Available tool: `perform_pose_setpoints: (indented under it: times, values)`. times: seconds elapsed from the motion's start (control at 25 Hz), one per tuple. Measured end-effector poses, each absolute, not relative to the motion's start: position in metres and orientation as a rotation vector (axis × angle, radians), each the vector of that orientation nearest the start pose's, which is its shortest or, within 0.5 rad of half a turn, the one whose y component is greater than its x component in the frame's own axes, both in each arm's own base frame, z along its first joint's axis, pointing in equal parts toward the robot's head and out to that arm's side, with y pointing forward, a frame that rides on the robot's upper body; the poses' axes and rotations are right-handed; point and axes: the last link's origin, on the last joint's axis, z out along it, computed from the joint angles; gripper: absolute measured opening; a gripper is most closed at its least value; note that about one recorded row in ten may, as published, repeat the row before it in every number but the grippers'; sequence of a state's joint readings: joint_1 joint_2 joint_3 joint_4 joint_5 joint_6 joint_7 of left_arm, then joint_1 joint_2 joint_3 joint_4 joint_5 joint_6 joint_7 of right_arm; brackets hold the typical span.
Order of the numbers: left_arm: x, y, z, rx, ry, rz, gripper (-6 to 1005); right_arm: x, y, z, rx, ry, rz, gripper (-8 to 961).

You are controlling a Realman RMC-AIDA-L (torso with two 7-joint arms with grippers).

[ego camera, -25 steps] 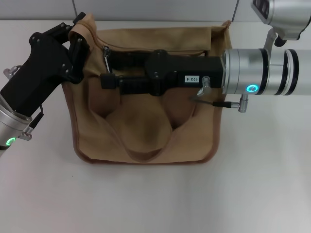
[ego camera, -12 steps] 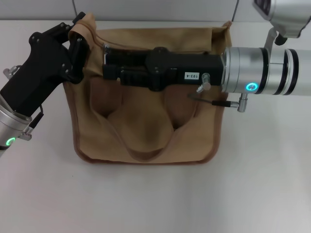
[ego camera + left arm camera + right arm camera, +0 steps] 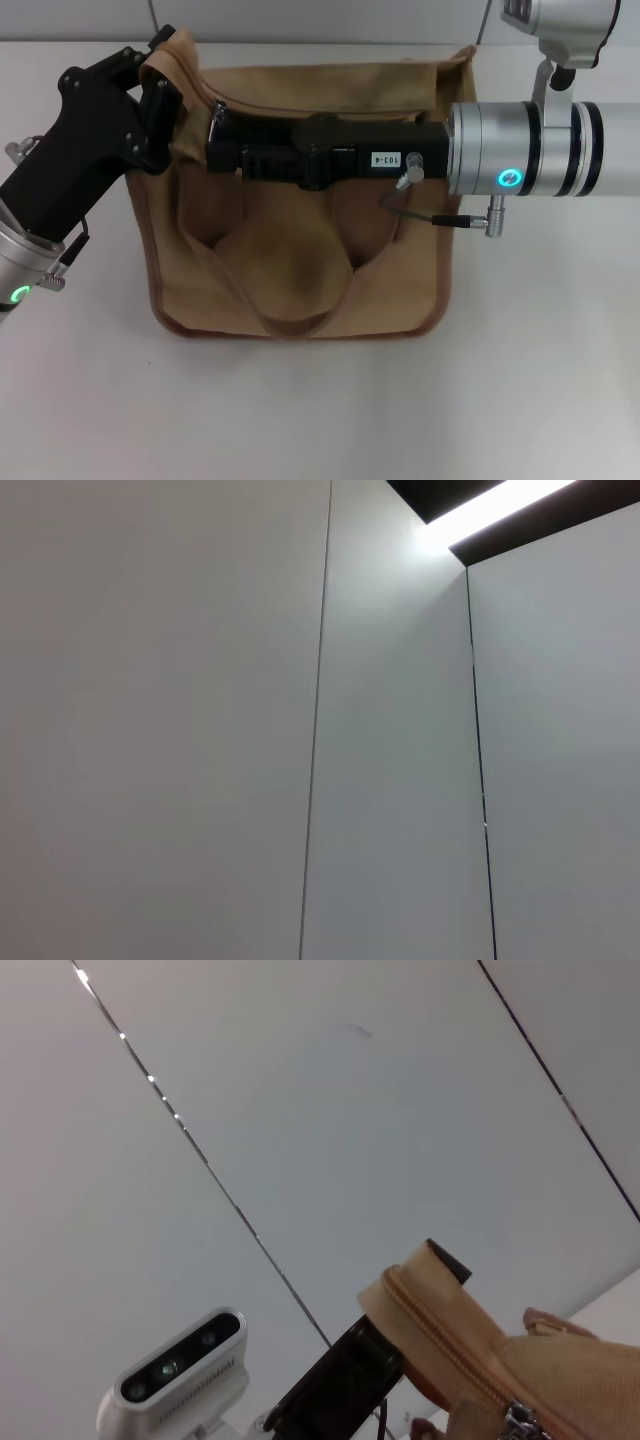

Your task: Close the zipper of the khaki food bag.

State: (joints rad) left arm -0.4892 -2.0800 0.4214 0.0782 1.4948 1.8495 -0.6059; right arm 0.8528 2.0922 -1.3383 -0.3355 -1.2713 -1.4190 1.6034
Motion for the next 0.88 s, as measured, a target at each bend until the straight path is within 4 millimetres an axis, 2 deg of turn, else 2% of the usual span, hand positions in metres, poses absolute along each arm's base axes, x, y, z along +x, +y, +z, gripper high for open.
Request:
perform_pose_setpoints:
  times: [0.2,0.36,0.88]
  values:
    - [-0.2488,0.2848,0.0033,-1.979,-0.198,-1.444,84,0.117,0.3546,-0.0769,-2.964,0.977,1.144,496]
    - [-0.2473,0.2835,0.0039,-1.979,-0.188,-1.459,86,0.1129,0.3525,-0.0744,-2.987,0.981,1.162,682]
    - [-0.2467,0.2794,0.0049,-1.976,-0.182,-1.484,91,0.1171,0.3527,-0.0783,-2.967,0.982,1.139,669]
